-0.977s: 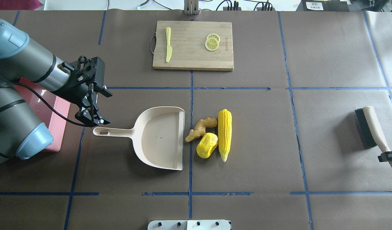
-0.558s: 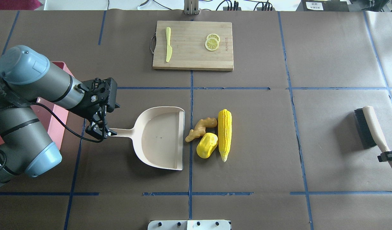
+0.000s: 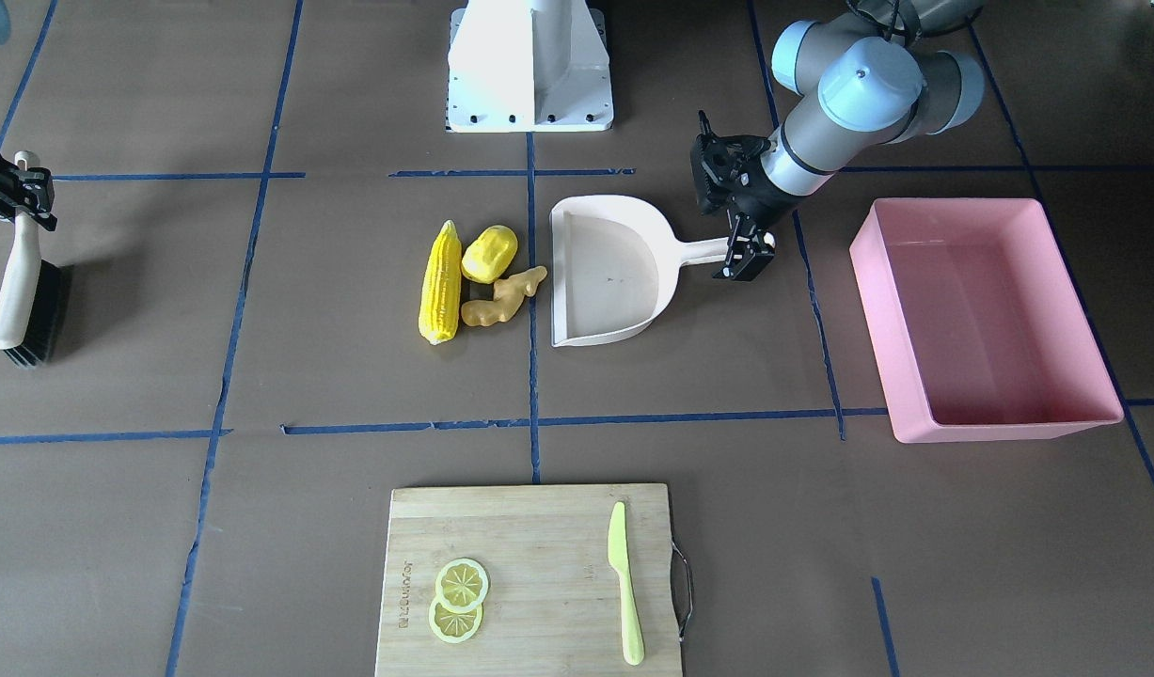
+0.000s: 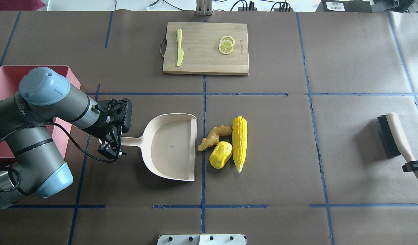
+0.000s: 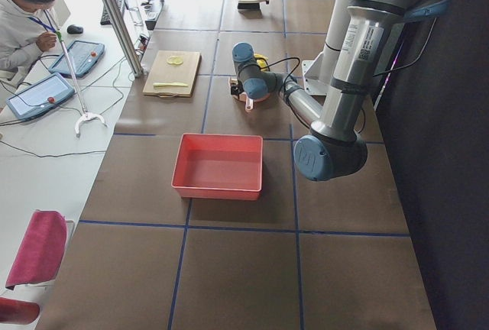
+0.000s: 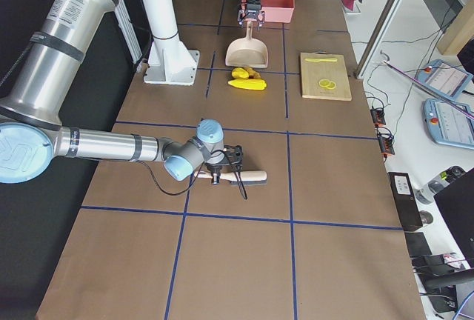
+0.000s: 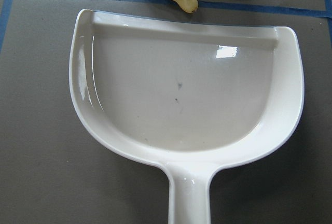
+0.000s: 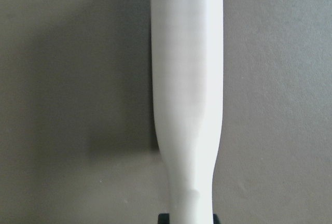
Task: Sweep and dump trash into bin
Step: 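Grasp the beige dustpan handle with the left gripper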
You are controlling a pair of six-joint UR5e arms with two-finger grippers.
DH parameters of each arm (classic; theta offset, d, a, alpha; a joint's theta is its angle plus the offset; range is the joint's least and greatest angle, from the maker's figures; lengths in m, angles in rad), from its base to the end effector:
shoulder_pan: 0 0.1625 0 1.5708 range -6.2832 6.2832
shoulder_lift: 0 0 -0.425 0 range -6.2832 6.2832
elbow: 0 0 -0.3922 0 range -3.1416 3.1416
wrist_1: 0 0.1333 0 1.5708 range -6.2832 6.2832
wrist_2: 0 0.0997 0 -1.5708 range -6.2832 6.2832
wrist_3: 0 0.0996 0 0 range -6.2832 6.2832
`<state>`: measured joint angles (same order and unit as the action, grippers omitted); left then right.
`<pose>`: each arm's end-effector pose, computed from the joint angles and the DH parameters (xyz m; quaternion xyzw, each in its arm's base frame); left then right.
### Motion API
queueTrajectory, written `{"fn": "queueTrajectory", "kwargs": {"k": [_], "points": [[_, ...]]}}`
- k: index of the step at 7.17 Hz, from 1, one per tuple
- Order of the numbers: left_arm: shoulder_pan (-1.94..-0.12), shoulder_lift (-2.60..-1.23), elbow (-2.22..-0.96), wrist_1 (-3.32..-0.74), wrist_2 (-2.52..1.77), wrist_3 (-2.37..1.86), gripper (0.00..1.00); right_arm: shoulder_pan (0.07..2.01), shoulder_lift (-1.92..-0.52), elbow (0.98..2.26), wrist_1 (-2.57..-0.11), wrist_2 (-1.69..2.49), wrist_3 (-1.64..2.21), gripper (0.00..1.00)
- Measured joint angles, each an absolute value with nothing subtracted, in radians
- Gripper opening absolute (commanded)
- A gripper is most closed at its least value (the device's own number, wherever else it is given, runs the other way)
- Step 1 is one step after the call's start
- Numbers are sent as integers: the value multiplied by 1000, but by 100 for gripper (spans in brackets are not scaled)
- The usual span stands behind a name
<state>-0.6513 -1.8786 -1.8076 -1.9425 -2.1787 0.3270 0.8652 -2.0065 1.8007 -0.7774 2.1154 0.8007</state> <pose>0.4227 -0.4183 0.3350 0.3253 0.3799 0.6070 0.6176 -0.1549 -0.3078 0.6436 0.0274 -0.3786 -0.0340 0.9245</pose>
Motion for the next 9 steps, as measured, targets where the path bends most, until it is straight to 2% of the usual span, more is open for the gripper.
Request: {"fn": "queueTrajectory", "kwargs": {"k": [4, 5, 8, 9], "points": [[-619, -1879, -1756, -1944, -2179, 328, 98, 865, -2006, 1801, -776, 2115, 801, 0], [-613, -1879, -1750, -1945, -2180, 327, 92, 865, -2006, 1801, -776, 2115, 801, 0], [-606, -1884, -1749, -1942, -2188, 323, 44, 865, -2007, 1801, -776, 2117, 801, 0], [-606, -1886, -1752, -1941, -2186, 323, 35, 866, -2008, 1801, -776, 2117, 801, 0]]}}
